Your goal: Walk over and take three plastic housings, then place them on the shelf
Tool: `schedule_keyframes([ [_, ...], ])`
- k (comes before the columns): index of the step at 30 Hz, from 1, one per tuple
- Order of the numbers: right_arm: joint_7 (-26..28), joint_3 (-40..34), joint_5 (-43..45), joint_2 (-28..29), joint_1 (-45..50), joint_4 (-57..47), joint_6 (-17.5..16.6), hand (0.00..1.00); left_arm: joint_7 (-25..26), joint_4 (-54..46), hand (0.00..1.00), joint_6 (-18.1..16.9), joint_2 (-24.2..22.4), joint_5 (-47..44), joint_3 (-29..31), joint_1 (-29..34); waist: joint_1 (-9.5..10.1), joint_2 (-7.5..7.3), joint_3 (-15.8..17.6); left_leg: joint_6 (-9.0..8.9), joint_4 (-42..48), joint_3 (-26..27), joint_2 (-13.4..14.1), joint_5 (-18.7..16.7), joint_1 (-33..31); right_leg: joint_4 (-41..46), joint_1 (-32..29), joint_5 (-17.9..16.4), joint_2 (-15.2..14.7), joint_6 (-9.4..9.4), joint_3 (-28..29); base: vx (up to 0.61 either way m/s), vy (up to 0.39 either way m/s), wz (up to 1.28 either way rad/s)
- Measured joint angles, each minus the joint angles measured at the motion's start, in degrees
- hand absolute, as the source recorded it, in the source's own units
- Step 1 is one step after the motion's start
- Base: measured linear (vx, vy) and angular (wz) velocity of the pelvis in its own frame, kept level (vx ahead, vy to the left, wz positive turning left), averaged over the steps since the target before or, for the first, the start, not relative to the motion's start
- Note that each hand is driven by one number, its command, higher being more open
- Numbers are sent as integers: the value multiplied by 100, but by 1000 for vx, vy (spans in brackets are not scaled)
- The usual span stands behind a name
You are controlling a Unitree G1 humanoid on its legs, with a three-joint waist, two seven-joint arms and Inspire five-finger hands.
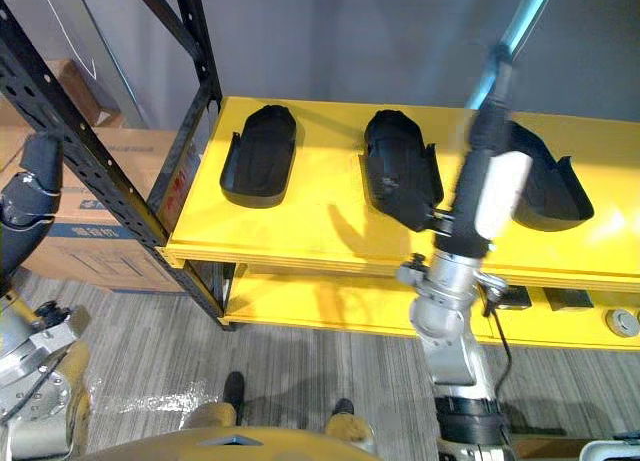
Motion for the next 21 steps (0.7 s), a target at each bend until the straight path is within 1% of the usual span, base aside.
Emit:
schedule_keyframes([
  [1, -210, -448, 114, 109, 182, 0, 25, 100, 252, 34, 100, 105, -45, 30, 433, 175, -25, 58, -49, -1, 0, 8, 2, -7, -2, -10, -2, 0, 2, 0, 3, 0, 0, 0],
  [2, -231, -519, 160, 130, 218, 0, 27, 100, 287, 46, 100, 116, -60, 27, 515, 204, -31, 67, -61, -1, 0, 9, 3, -7, -5, -13, -4, 0, 3, 0, 3, 6, -22, -4],
  [3, -321, -924, 413, 285, 415, 1, 76, 100, 453, 161, 100, 167, -211, -17, 1033, 328, -73, 100, -150, 6, 0, 31, 8, -19, -1, -43, -3, 1, 12, 2, 22, 27, -20, -9],
  [4, -293, -1225, 728, 421, 604, 6, 85, 100, 490, 362, 100, 175, -288, -198, 1382, 358, -87, 120, -223, 23, 0, 69, 22, -22, 5, -66, -4, 4, 26, 2, 62, 32, -21, -14],
  [5, -249, -1338, 923, 488, 691, 18, 99, 100, 490, 492, 100, 187, -311, -349, 1526, 364, -93, 125, -250, 21, 0, 102, 34, -28, 14, -75, -5, 6, 36, 2, 95, 35, -21, -21],
  [6, 31, -1486, 1358, 589, 820, 35, 127, 100, 393, 708, 100, 283, -360, -595, 1728, 375, -110, 119, -288, 4, 0, 161, 50, -39, 33, -83, -15, 11, 50, 5, 152, 37, -23, -24],
  [7, 485, -1636, 2027, 759, 1084, 114, 246, 100, 48, 1152, 100, 581, -377, -1052, 1873, 434, -137, 136, -383, -11, 0, 218, 66, -51, 66, -80, -20, 24, 64, 26, 203, 40, -22, -26],
  [8, 657, -1662, 2242, 815, 1202, 179, 282, 100, -156, 1384, 100, 701, -377, -1284, 1873, 460, -138, 119, -393, -17, 0, 263, 73, -67, 102, -73, -17, 23, 65, 26, 239, 41, -15, -33],
  [9, 992, -1651, 2568, 898, 1373, 262, 384, 100, -558, 1761, 100, 923, -380, -1716, 1860, 527, -135, 135, -413, -24, 0, 362, 88, -113, 173, -62, -10, 19, 69, 24, 322, 33, -3, -41],
  [10, 1404, -1551, 2852, 1005, 1602, 395, 566, 100, -1083, 2309, 100, 1258, -384, -2178, 1816, 599, -153, 152, -426, -14, 0, 478, 106, -178, 251, -43, 0, 11, 76, 18, 424, 25, 2, -43],
  [11, 1615, -1498, 2957, 1064, 1705, 463, 702, 100, -1376, 2585, 100, 1467, -386, -2394, 1800, 651, -161, 152, -426, -36, 0, 540, 119, -212, 288, -31, -3, 2, 81, 8, 461, 5, -4, -44],
  [12, 1997, -1367, 3129, 1111, 1847, 750, 943, 100, -1845, 3226, 100, 1828, -385, -2602, 1747, 705, -204, 128, -436, -36, 0, 667, 149, -236, 330, -4, -30, -11, 88, -8, 498, -10, -9, -33],
  [13, 2308, -1233, 3162, 1110, 1892, 1239, 1143, 100, -2226, 3983, 100, 2103, -380, -2704, 1647, 699, -274, 80, -456, -23, 0, 766, 166, -246, 340, 1, -48, -12, 90, -9, 531, -16, -14, -28],
  [14, 2430, -1176, 3184, 1110, 1891, 1526, 1230, 100, -2393, 4394, 100, 2202, -384, -2753, 1577, 671, -281, 55, -456, -19, 0, 850, 179, -249, 361, 4, -50, -11, 89, -8, 557, -13, -6, -23],
  [15, 2651, -1109, 3345, 1111, 1862, 2111, 1402, 100, -2628, 5161, 100, 2346, -407, -2815, 1455, 602, -262, 10, -472, -18, -1, 997, 193, -275, 414, 6, -42, -8, 88, -4, 624, -9, 0, -18],
  [16, 2762, -1105, 3387, 1111, 1845, 2411, 1503, 100, -2755, 5506, 100, 2434, -425, -2876, 1418, 562, -261, -34, -488, -17, -1, 1074, 203, -278, 423, 6, -38, -8, 84, -4, 628, 1, 8, -9],
  [18, 3141, -1164, 3472, 1098, 1725, 3708, 1856, 100, -3302, 6623, 100, 2754, -445, -3144, 1318, 419, -250, -151, -537, -17, -1, 1181, 205, -278, 441, 19, -9, -44, 55, 6, 610, 20, 12, 7],
  [19, 3283, -1226, 3594, 1098, 1678, 4025, 1941, 100, -3473, 6844, 100, 2842, -446, -3285, 1319, 413, -238, -190, -556, -15, -1, 1190, 201, -284, 457, 20, 6, -55, 48, 13, 611, 40, 15, 1],
  [20, 3563, -1419, 3752, 1098, 1573, 4641, 2063, 100, -3742, 7295, 100, 3019, -442, -3524, 1325, 370, -200, -223, -568, -17, -2, 1200, 184, -307, 509, 24, 59, -81, 28, 31, 613, 54, 26, 2],
  [21, 3812, -1685, 3855, 1094, 1491, 5159, 2120, 100, -3947, 7782, 100, 3211, -438, -3686, 1326, 234, -152, -216, -575, -2, -2, 1199, 148, -327, 541, 36, 91, -103, -11, 49, 613, 45, 23, 2],
])
